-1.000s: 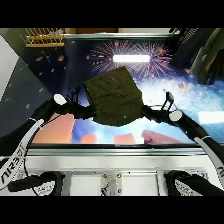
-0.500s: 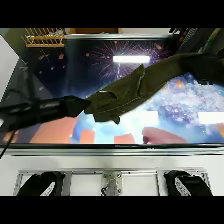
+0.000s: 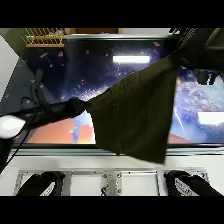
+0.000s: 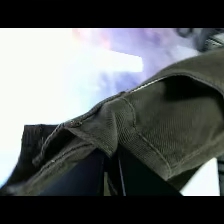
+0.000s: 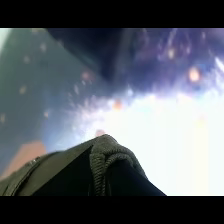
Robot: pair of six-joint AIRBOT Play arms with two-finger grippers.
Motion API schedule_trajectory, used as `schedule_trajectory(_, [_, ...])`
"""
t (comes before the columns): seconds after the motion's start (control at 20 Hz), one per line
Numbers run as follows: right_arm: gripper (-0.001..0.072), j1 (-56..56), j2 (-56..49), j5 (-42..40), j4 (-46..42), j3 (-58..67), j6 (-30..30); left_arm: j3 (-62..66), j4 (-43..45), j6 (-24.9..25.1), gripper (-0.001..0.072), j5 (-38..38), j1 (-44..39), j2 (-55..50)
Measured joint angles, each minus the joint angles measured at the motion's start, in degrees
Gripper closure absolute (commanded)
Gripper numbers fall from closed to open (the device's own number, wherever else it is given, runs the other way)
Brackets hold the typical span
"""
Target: Fold the clothes and pants, and hang the long-sleeved shirts on hangers.
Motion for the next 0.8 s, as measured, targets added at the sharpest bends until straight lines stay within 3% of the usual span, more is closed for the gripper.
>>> schedule_trajectory(0.2, [0.0691,1.7,-18.0,-5.6,0.8,2.2,-0.3,7.7,-2.8,7.8,0.0677,3.4,5.1,-21.8])
schedule_trajectory(0.4, [0.0691,2.2,-26.2,-10.0,2.5,5.1,-2.6,18.2,-13.7,15.0,0.0678,0.6,10.1,-39.7])
schedule_trajectory(0.6, [0.0691,3.1,-25.0,-7.3,-2.7,4.2,-4.7,22.3,-17.5,20.2,0.0678,-2.0,13.0,-43.8])
schedule_trajectory(0.8, [0.0691,6.4,-16.7,-3.9,-12.2,-6.0,-3.3,17.8,-15.1,22.7,0.0677,-2.9,13.6,-40.9])
